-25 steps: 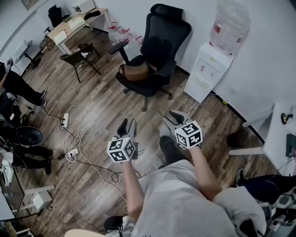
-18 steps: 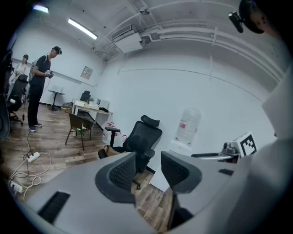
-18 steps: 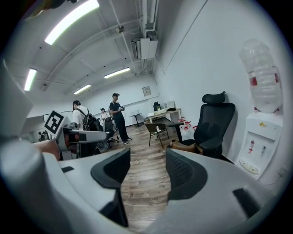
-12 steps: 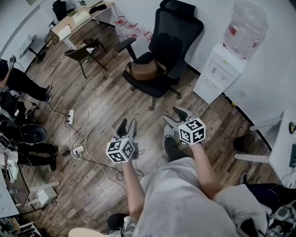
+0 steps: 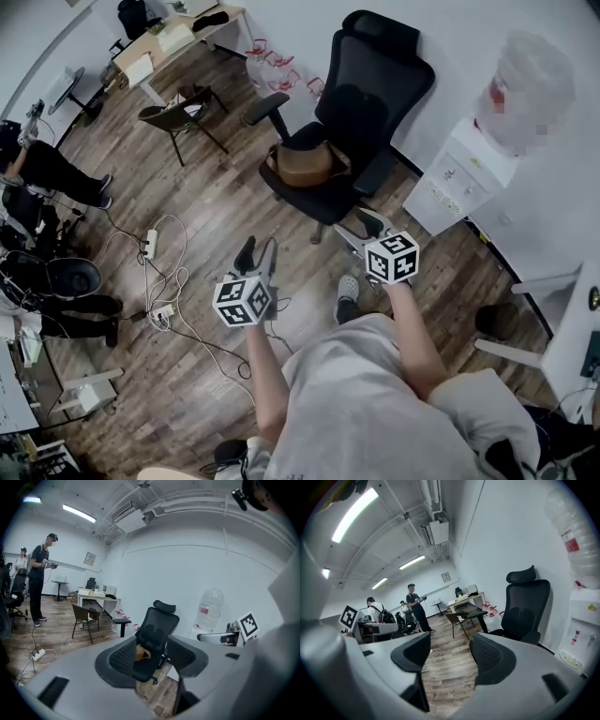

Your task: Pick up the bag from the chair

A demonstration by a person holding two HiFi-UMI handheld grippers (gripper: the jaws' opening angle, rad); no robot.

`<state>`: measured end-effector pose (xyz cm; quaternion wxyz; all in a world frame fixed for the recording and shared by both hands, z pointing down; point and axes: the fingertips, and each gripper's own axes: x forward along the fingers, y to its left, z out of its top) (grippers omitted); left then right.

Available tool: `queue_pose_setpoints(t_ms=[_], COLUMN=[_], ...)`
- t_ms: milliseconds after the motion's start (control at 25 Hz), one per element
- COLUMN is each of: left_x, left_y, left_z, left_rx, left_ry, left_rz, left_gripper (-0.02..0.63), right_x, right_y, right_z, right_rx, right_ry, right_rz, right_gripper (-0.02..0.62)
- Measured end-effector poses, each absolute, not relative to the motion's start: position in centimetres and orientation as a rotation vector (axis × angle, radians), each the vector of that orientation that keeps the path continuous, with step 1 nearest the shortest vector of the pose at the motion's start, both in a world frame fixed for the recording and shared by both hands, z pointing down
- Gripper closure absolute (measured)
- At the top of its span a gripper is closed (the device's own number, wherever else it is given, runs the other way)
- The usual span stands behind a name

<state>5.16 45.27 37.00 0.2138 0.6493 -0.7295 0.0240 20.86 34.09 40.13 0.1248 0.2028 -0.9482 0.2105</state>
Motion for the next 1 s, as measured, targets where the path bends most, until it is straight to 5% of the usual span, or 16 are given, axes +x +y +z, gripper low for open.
queue_pose_setpoints(t_ms=[360,1000], left_x=[0.2,-0.3], left_y=[38.4,26.3], left_z=[35.8,39.8], left_rx=[1.738,1.752], left_ry=[-2.079,-2.023], left_rz=[0.142,0.156], left_gripper=[0.397,0.391], right_x=[17.1,21.5], right_y=[25.8,14.4], right_z=[40.0,44.3], right_rx=[0.549,0.720], right_ry=[-2.784,-2.691], right_rz=[0.686,0.737], right_gripper=[0.291,0.240])
